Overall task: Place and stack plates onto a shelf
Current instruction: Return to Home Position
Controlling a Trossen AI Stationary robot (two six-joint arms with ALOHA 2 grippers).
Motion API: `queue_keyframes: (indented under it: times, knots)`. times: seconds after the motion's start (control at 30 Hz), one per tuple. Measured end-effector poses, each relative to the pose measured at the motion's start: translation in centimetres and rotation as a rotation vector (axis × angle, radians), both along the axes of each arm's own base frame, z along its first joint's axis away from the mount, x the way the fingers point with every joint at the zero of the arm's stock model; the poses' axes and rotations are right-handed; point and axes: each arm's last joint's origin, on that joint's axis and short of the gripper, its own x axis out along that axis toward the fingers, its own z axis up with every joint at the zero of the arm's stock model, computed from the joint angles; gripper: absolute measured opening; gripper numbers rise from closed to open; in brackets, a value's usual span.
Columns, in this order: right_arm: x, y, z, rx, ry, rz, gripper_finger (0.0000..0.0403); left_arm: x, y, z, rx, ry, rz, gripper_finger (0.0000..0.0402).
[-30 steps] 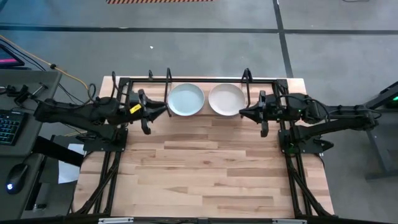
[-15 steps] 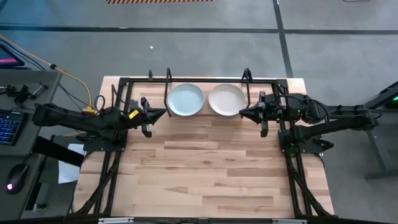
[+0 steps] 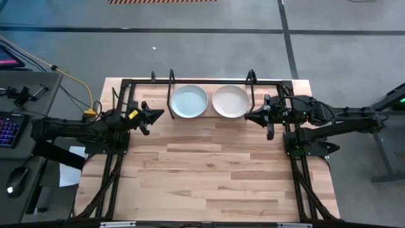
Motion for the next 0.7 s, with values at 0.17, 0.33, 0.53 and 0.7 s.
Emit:
queue_keyframes:
  times: [0.17, 0.33, 0.53, 0.7]
  knots:
    - [-1.0, 0.0, 0.1, 0.034, 0.009, -0.005, 0.0, -0.3, -0.8, -2.5, -0.041, 0.035, -0.013, 0.0]
    - [-2.2, 0.0, 0.2, 0.042, 0.008, -0.006, 0.0, -0.3, -1.2, -3.3, -0.028, 0.099, 0.02, 0.0]
    - [-3.4, 0.1, -0.6, 0.044, 0.052, 0.003, 0.0, -0.3, -1.3, -3.1, -0.062, 0.065, -0.027, 0.0]
    - [-4.0, 0.8, -4.3, 0.048, 0.089, 0.063, 0.0, -0.3, -1.3, -3.1, -0.077, 0.062, -0.043, 0.0]
